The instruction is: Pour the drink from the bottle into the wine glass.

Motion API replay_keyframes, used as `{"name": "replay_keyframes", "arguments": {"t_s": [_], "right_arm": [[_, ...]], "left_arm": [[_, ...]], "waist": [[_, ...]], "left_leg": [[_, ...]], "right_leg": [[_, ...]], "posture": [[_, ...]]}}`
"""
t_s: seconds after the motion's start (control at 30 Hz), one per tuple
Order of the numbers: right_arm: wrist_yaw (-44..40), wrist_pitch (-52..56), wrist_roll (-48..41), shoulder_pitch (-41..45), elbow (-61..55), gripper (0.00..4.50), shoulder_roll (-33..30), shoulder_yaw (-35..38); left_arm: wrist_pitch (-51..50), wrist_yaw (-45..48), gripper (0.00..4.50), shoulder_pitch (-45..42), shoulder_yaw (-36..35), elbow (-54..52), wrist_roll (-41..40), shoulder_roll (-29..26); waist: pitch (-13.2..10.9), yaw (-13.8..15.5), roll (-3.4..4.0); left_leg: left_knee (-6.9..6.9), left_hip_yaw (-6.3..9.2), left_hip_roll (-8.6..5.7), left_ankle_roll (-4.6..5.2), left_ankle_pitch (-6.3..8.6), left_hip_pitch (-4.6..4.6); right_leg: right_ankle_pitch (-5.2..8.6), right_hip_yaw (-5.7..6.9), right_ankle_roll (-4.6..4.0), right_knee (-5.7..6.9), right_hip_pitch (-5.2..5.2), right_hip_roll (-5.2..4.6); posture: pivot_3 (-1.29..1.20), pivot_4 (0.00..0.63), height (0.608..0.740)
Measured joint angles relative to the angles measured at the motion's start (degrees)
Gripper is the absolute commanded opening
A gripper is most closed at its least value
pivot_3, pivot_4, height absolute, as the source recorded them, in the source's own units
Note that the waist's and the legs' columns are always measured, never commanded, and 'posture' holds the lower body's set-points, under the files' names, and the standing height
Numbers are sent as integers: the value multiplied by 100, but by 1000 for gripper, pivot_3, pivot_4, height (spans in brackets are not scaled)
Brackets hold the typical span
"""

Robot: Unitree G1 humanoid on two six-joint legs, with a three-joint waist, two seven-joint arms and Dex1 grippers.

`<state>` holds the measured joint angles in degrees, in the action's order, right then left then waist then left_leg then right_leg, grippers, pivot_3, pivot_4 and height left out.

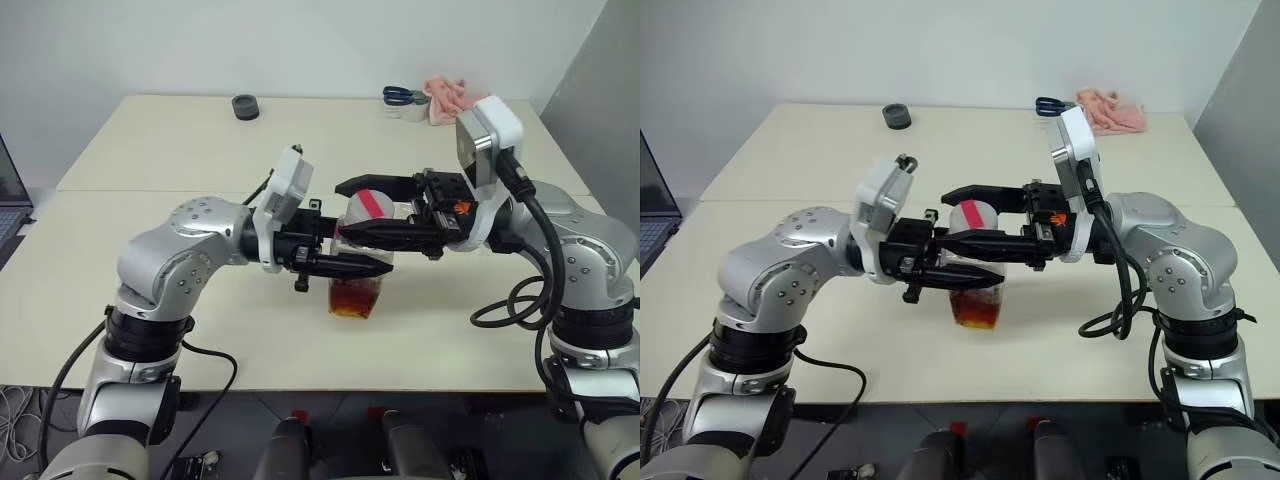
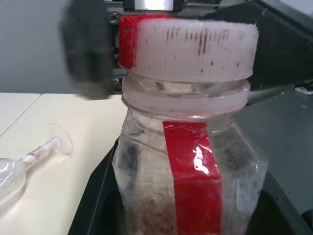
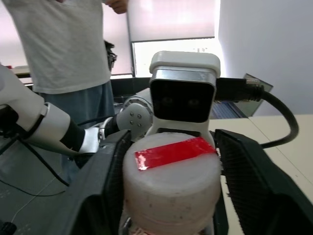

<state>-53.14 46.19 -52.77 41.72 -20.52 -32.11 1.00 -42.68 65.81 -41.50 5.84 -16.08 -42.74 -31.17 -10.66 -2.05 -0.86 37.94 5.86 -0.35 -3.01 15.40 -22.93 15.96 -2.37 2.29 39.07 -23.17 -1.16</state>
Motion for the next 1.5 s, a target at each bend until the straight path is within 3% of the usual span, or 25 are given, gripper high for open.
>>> {"name": "replay_keyframes", "arguments": {"t_s": [0.07, 0.33, 0.67, 1.0, 1.5], "right_arm": [[273, 101, -15, -404, -153, 4476, -206, 251], [1503, 267, -82, -990, -871, 4476, -288, 797], [3086, 236, 97, -788, -1304, 4476, 595, 467], [3291, -84, 771, -598, -987, 4476, 823, 87], [3165, -4, 472, -820, -1129, 4476, 504, 342]], "left_arm": [[76, -206, 1789, 6, -41, 30, 73, 45], [418, -1049, 1789, 196, -129, 88, 418, 503], [1143, -1936, 1789, 369, -46, 336, 1187, 1161], [1207, -1979, 1789, 427, 17, 342, 1266, 1225], [1187, -1992, 1789, 496, 63, 322, 1263, 1128]], "waist": [[0, 23, 0], [0, 13, -1], [0, 19, 0], [0, 21, 0], [0, 20, 0]], "left_leg": [[-2, -1, -1, 0, 0, -2], [1, -7, 4, 0, -1, 4], [0, -10, 0, -1, -1, 3], [1, -8, -1, -1, -1, 3], [0, -8, -1, 0, -1, 3]], "right_leg": [[0, -1, 0, -1, -1, -5], [0, -6, 0, 7, -1, 3], [0, -9, 0, 5, -1, 0], [0, -8, 0, 6, -1, 0], [0, -8, 0, 6, -1, 0]], "posture": [[0, 150, 740], [0, 150, 740], [0, 150, 740], [0, 150, 740], [0, 150, 740]]}}
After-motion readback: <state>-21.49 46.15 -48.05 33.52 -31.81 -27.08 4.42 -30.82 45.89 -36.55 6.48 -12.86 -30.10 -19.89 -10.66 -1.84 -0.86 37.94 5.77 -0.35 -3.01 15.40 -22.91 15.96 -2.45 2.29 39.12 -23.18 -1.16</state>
